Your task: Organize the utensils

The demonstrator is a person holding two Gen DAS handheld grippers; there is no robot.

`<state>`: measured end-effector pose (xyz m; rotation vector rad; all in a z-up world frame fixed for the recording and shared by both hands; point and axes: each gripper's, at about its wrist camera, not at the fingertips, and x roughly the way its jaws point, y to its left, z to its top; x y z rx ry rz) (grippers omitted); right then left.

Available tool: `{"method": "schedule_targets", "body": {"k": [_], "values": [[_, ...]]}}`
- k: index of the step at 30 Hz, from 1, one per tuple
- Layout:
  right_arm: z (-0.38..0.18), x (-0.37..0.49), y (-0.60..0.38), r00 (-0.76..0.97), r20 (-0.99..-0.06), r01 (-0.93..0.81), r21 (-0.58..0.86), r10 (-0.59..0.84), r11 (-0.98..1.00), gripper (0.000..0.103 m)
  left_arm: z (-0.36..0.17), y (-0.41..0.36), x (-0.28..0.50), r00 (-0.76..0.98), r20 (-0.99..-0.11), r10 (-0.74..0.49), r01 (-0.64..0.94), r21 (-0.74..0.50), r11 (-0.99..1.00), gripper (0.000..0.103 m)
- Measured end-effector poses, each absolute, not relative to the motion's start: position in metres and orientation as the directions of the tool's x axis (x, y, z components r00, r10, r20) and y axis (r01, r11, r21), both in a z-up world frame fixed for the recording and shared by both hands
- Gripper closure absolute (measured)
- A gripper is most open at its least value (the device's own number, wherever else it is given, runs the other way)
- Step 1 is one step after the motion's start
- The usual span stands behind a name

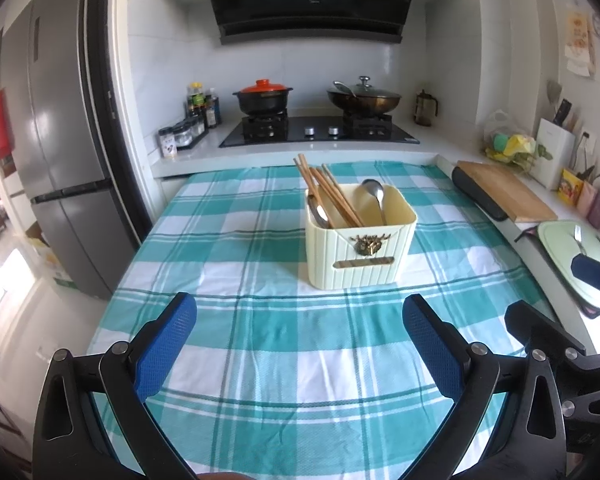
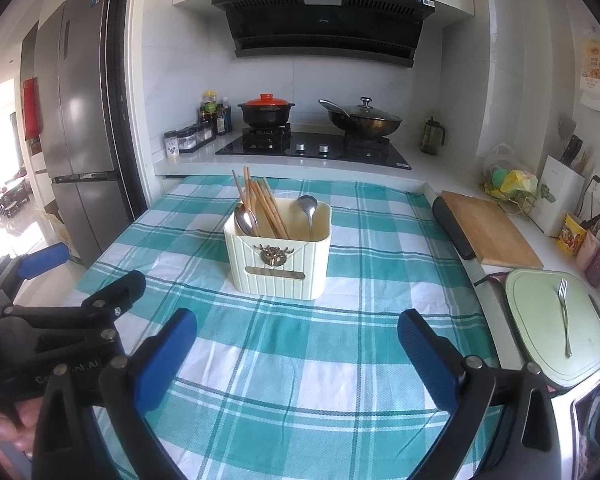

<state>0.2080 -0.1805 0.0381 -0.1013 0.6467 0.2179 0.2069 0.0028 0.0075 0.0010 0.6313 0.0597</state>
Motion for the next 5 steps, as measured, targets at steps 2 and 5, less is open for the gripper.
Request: {"method": "schedule_targets", "body": {"k": [2,5], "values": [[0.0365,0.2083,-0.181,0.775,-0.609,-0.23,-0.025,0.168,0.973,0.001,0.0085,0.0022,0.2047,0.816,-0.576,0.058,-0.059,0.017,0.998,0.0],[0.0347,0.2088,-0.182,0.774,-0.611,-0.227,-0.025,0.165,0.974,0.001,0.0112,-0.0017,0.2018,0.829,-0.555,0.068,-0.059,0.034,0.998,0.001]]}}
